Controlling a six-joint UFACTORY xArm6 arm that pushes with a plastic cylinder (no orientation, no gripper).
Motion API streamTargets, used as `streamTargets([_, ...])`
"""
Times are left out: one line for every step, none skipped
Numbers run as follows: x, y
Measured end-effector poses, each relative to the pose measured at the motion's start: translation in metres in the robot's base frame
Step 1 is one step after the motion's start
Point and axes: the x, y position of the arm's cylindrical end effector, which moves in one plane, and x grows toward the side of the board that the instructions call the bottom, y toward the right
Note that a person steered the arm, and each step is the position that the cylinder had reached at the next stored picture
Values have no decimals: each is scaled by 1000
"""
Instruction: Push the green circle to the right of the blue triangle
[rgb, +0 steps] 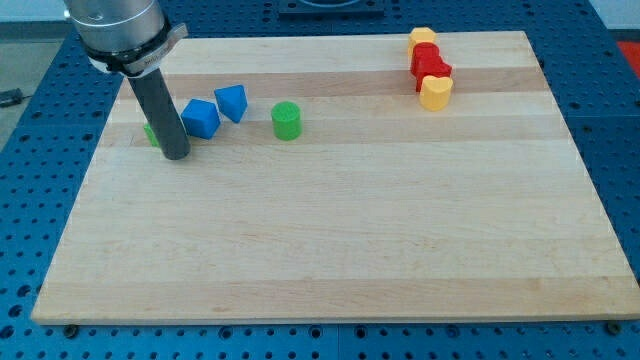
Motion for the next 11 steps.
streamTargets([13,14])
streamTargets([42,71])
streamTargets([44,126])
streamTargets([26,174])
streamTargets([-3,177])
streamTargets([-39,155])
streamTargets([-60,148])
streamTargets([-70,142])
streamTargets([-78,130])
streamTargets([-80,127])
streamTargets([-81,127])
